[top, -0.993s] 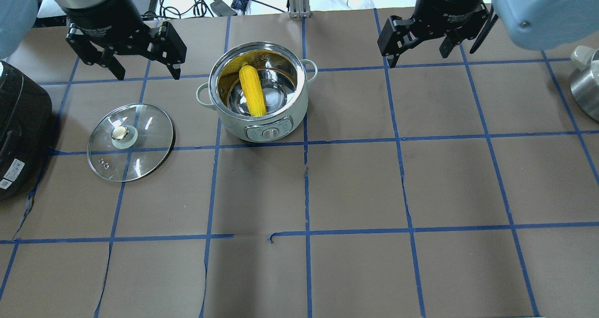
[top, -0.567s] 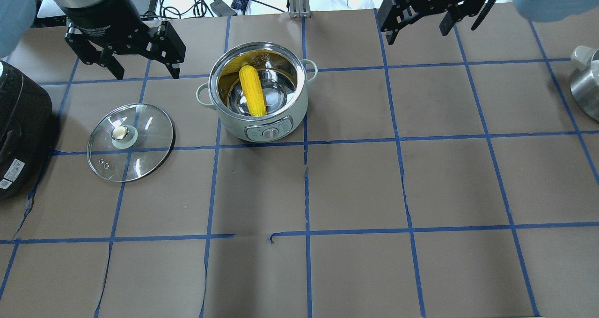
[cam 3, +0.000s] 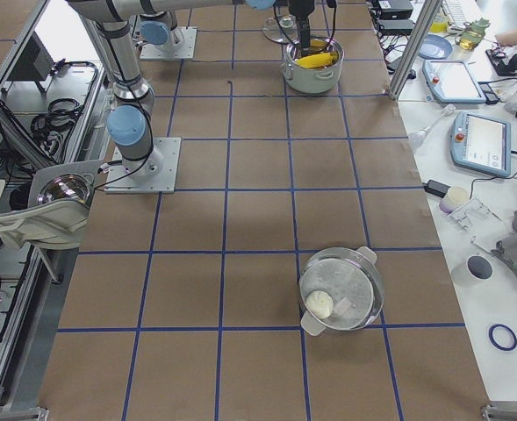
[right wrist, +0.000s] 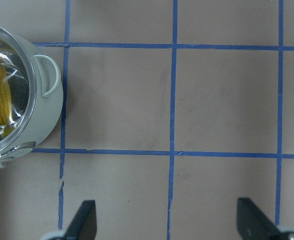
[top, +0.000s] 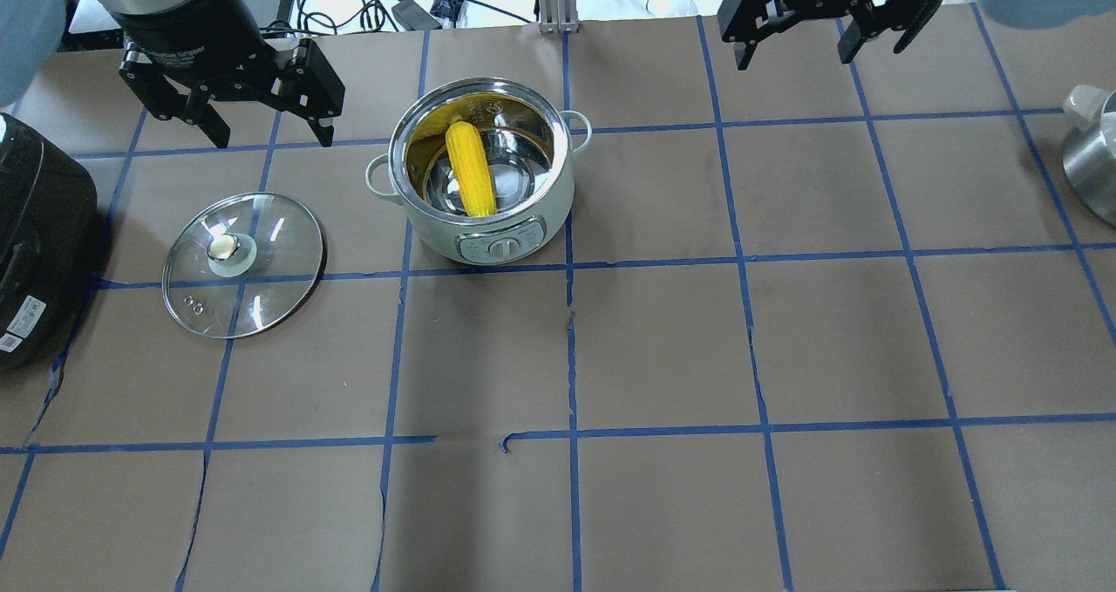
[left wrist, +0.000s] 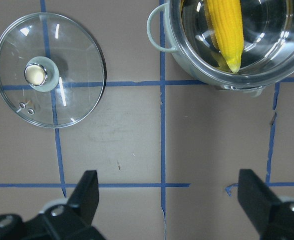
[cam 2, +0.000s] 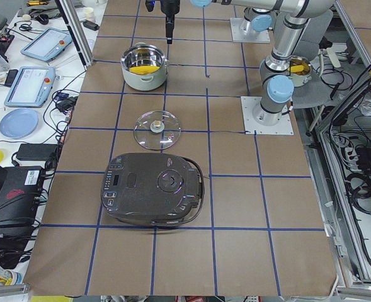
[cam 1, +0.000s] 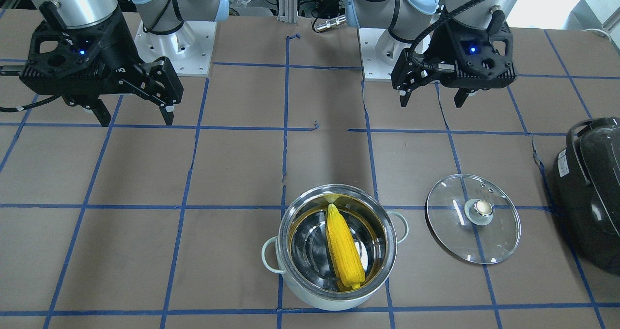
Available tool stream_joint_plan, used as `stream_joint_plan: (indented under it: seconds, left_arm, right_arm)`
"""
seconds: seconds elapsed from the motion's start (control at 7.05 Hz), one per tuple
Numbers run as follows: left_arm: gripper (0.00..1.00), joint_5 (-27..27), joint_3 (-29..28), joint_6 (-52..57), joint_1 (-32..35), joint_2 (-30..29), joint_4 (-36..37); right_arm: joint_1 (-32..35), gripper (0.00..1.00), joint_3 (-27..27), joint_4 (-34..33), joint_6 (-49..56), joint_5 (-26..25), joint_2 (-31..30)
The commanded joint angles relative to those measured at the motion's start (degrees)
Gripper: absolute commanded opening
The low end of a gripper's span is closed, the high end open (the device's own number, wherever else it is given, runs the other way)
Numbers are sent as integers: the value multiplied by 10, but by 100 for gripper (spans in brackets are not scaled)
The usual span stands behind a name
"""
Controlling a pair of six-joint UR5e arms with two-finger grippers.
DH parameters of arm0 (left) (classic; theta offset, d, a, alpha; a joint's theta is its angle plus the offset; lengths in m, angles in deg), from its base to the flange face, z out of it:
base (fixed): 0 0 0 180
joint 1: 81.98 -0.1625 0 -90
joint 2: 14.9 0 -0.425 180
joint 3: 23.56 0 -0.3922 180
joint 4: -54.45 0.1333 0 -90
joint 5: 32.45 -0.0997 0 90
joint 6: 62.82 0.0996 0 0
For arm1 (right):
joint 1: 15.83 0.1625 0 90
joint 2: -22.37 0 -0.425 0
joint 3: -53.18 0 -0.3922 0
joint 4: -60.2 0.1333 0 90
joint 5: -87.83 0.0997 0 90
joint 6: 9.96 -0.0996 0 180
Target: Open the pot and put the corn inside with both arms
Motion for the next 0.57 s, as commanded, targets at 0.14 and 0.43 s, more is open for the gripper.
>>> stream_joint_plan:
  seconds: [0.14,0.43]
  left_arm:
    - [100,0,1,0,0,0,0]
    - [100,0,1,2,0,0,0]
  right_arm:
    - [-2,100,1,7,0,-11,-4]
    - [-1,100,1,6,1,-13,-3]
